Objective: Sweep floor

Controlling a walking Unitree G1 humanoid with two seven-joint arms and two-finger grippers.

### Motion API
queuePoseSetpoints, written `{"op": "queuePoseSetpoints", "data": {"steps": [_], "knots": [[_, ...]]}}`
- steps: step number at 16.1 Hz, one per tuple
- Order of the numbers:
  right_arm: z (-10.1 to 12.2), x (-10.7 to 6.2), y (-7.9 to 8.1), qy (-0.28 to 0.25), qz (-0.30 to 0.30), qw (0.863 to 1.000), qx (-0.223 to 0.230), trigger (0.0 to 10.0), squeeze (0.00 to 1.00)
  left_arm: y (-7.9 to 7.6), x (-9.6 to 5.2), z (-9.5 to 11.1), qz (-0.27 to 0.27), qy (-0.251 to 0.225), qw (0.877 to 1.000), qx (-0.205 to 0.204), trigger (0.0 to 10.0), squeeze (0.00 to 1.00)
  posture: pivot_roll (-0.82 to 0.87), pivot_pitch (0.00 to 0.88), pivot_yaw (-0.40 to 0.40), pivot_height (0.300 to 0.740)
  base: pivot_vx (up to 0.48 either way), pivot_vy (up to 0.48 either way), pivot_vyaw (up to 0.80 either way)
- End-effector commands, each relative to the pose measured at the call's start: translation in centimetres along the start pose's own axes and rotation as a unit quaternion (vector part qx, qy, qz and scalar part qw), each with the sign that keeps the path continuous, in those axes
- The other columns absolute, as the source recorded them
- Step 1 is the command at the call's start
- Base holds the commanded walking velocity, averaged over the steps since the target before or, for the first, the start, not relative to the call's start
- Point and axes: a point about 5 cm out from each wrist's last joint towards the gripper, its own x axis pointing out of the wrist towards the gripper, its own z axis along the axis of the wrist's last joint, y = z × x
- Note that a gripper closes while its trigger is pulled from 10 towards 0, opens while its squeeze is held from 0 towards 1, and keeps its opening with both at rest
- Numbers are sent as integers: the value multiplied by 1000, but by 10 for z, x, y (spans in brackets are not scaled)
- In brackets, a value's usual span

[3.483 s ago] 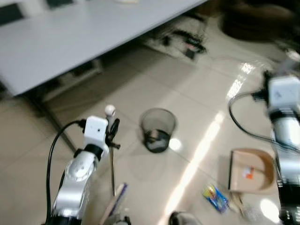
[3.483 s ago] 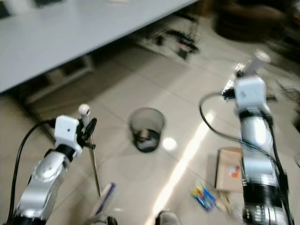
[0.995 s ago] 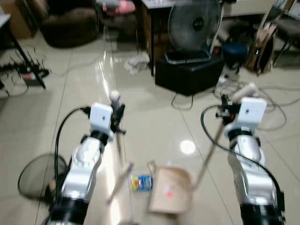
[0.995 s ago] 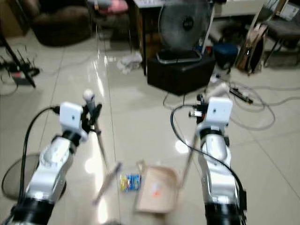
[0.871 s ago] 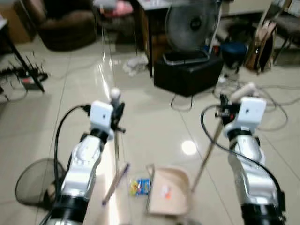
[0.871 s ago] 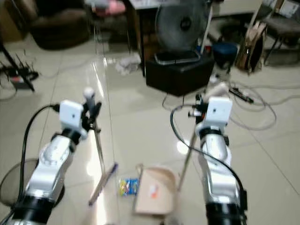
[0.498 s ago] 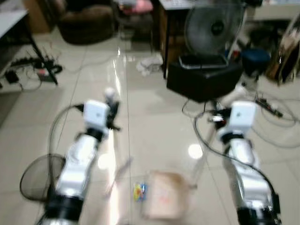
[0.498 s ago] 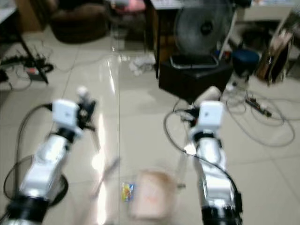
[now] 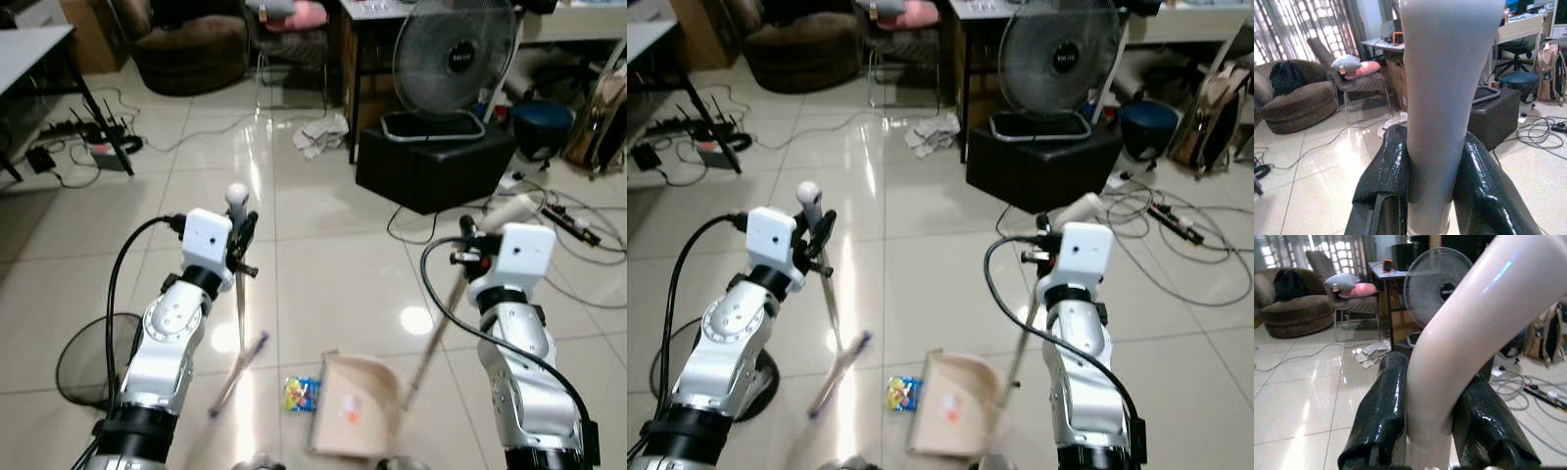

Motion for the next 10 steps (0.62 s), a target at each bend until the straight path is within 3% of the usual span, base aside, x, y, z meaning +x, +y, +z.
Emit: {"op": "queuePoseSetpoints", "data": {"steps": [1,5,7,10], "knots": [[9,0,-7,-21,-15,1000,-16,10000,0,3,7,6,5,-11,1000,-19,10000,0,-37,99,68,740,0,0,0],[4,2,-13,-24,-8,997,-71,10000,0,1,16,1,8,-5,999,-35,10000,0,-26,138,80,740,0,0,0],[-1,7,-20,-34,-32,992,-117,10000,0,3,22,1,41,-18,997,-56,10000,0,-24,171,93,740,0,0,0],[-4,13,-26,-45,-52,989,-129,10000,0,13,27,1,91,-41,994,-53,10000,0,-6,222,93,740,0,0,0]]}}
